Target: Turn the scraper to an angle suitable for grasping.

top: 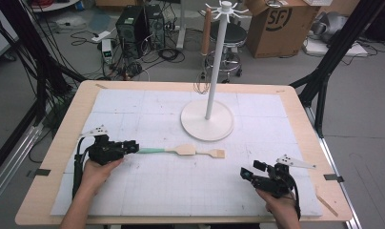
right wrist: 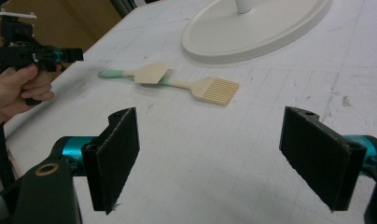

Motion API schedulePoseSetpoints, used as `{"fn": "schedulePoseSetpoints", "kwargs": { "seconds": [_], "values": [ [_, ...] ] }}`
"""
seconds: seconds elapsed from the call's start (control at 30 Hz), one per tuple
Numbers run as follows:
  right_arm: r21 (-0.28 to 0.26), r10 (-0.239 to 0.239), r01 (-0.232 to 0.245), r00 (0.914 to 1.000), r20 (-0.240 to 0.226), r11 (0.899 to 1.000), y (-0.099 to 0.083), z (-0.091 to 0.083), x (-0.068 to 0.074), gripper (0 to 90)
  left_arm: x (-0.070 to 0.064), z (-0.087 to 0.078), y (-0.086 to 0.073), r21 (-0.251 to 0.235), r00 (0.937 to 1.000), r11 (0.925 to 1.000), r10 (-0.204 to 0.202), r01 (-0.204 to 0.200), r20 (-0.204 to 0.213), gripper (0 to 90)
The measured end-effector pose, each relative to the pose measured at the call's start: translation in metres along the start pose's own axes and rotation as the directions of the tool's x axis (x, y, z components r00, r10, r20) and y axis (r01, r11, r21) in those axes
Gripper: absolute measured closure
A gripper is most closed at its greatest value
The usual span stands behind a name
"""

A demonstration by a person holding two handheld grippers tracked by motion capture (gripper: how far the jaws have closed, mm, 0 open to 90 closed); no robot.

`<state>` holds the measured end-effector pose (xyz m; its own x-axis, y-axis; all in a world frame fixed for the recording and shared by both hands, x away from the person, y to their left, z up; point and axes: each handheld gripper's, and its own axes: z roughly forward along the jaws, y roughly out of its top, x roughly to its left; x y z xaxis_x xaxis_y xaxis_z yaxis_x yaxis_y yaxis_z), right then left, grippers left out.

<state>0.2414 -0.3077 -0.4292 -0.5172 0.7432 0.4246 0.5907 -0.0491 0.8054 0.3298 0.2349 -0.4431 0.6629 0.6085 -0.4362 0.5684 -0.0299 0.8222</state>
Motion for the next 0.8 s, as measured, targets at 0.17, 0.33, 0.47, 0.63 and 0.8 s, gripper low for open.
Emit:
{"fn": "schedulePoseSetpoints", "kwargs": {
  "seconds": [0.17, 0.33, 0.47, 0.63, 0.8],
  "values": [
    [0.003, -0.002, 0.002, 1.0000, -0.003, 1.000, 0.000, 0.001, 0.001, 19.1, 0.004, 0.001, -0.001, 0.010, 0.9997, 0.9999, -0.011, 0.011, -0.021, 83.0],
    [-0.005, -0.010, 0.010, 0.9999, -0.004, 1.000, 0.001, 0.000, 0.001, 19.1, 0.007, 0.003, -0.003, 0.041, 0.9980, 0.9990, -0.016, 0.019, -0.061, 89.7],
    [-0.004, -0.006, 0.006, 0.9999, -0.008, 1.000, 0.001, -0.001, 0.002, 19.1, 0.009, 0.005, -0.004, 0.059, 0.9956, 0.9978, -0.024, 0.029, -0.090, 89.9],
    [-0.004, -0.007, 0.007, 0.9999, -0.010, 1.000, 0.001, 0.000, 0.002, 19.1, 0.011, 0.007, -0.004, 0.075, 0.9951, 0.9966, -0.027, 0.034, -0.095, 90.0],
    [-0.002, -0.012, 0.012, 0.9999, -0.011, 1.000, 0.001, 0.002, 0.003, 19.1, 0.012, 0.015, 0.000, 0.169, 0.9929, 0.9855, 0.004, 0.016, -0.119, 90.0]
  ]
}}
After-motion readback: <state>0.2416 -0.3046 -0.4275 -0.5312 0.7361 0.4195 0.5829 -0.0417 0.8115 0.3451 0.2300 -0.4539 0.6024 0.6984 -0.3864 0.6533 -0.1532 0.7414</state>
